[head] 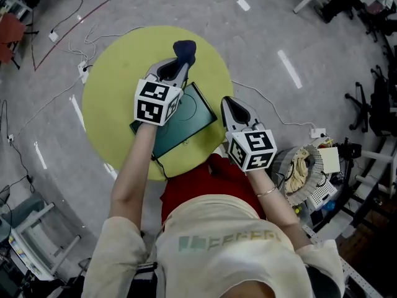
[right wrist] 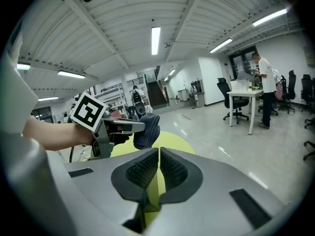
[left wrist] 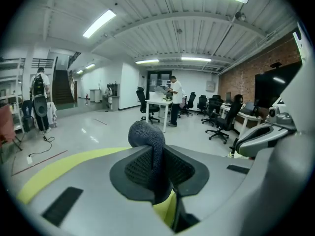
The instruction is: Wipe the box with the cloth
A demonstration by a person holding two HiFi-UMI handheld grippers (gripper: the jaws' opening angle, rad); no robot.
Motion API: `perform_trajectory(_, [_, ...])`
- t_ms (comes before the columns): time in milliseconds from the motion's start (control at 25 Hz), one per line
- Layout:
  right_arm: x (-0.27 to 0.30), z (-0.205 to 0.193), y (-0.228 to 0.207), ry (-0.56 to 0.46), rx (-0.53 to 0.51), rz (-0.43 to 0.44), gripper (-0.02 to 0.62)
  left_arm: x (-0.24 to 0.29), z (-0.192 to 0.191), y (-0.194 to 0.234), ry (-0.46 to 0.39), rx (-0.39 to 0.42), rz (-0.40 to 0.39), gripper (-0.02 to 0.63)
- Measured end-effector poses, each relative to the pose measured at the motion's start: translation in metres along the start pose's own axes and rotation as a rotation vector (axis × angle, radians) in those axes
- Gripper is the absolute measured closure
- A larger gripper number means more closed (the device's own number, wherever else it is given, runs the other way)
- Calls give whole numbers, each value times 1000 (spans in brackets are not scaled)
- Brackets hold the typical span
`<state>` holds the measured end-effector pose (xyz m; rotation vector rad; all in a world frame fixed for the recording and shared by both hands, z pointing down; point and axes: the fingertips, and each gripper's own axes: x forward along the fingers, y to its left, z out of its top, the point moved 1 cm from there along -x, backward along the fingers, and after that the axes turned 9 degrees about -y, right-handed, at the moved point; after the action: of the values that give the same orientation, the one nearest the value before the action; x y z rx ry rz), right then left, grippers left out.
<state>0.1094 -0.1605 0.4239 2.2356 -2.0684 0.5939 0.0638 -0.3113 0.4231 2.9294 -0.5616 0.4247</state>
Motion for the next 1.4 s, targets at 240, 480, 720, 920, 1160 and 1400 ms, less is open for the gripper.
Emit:
perform_trajectory(240, [-4, -7, -10, 17, 5, -42, 557, 16, -33, -20, 130, 71, -133, 535])
perform_trajectory(480, [-7, -15, -21, 26, 45, -58, 557, 14, -53, -37, 215, 122, -219, 535])
perform_trajectory(720, [-6, -18, -13, 33, 37, -30, 557, -4, -64, -35, 256, 99, -222, 535])
perform_trajectory(920, [-2, -20, -1, 39, 17, 13, 557, -21, -71, -32, 283, 101, -218, 535])
perform_trajectory(1160, [1, -24, 18, 51, -1, 71, 557, -47, -75, -27, 310, 107, -195, 535])
perform_trajectory(1400, [4, -26, 34, 60, -21, 131, 557, -73, -83, -20, 330, 100, -152, 535])
